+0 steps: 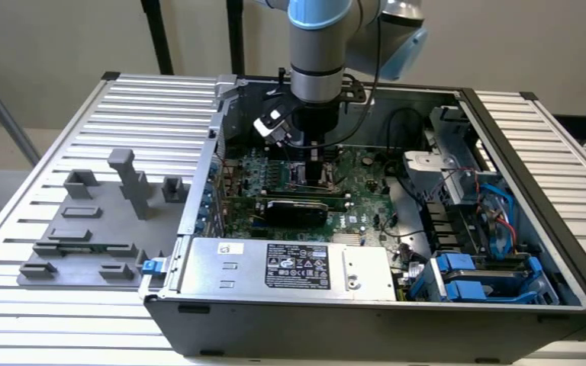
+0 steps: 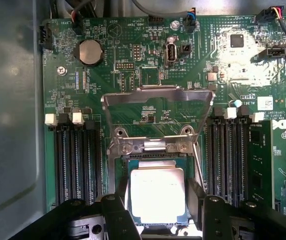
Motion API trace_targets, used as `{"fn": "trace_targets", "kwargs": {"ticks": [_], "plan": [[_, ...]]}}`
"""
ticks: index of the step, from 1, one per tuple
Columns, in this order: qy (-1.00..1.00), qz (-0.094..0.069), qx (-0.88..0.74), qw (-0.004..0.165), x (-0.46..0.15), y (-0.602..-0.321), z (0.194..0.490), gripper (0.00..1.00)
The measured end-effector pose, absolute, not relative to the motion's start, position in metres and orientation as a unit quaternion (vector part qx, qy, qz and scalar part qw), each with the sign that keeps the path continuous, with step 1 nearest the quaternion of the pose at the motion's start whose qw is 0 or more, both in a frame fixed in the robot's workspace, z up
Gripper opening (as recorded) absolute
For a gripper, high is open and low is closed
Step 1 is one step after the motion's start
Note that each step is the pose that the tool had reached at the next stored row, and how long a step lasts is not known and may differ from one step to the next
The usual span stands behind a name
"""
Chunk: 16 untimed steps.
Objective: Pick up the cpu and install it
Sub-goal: 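Place the cpu into insertion slot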
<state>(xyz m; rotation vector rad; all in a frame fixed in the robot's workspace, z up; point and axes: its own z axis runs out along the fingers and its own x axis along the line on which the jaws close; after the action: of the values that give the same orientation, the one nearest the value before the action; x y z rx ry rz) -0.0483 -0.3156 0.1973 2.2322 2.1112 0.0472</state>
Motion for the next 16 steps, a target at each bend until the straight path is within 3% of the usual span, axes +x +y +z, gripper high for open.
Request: {"fn": "trace_targets", "kwargs": {"ticks": [13, 15, 16], "plan": [[0.687, 0.011, 0.726, 0.039, -0.0483, -0.3145, 0.1942, 0.55], [0.687, 0.011, 0.726, 0.04, -0.0483, -0.3144, 0.1939, 0.56], [0.687, 0.01, 0.726, 0.04, -0.0483, -0.3144, 0.194, 0.62]]}}
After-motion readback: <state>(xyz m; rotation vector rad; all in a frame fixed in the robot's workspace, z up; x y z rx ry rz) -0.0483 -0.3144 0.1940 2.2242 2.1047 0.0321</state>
